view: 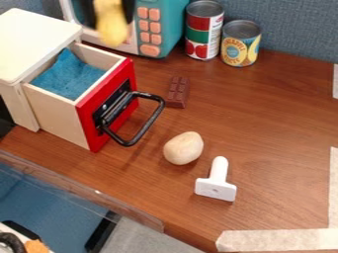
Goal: Put the corn in the drawer
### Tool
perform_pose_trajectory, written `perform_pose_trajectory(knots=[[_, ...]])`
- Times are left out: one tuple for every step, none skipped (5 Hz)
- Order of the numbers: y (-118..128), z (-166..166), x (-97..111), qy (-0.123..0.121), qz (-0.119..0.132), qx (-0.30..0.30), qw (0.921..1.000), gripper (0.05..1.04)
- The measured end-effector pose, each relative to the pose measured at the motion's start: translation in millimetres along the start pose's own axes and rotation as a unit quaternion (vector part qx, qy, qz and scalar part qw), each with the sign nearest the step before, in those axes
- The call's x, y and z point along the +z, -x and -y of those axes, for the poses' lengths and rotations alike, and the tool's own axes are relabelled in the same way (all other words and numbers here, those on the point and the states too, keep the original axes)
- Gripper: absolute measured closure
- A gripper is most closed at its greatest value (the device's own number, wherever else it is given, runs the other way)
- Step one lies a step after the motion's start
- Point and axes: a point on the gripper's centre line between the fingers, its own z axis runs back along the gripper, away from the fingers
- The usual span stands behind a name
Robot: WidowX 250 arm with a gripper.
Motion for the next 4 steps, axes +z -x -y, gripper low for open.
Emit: perform_pose_trajectory(knots=[[-2.9, -17.2, -9.4, -0.014, -0.003, -0.002, 0.9999, 0.497], [-11.6, -35.5, -27.8, -0.032, -0.008, 0.006, 0.9994, 0.497], [-18.3, -40.1, -43.8, -0.038, -0.006, 0.006, 0.9993, 0.497], [-23.1, -40.7, -57.9, -0.040, 0.001, 0.007, 0.9992, 0.497]])
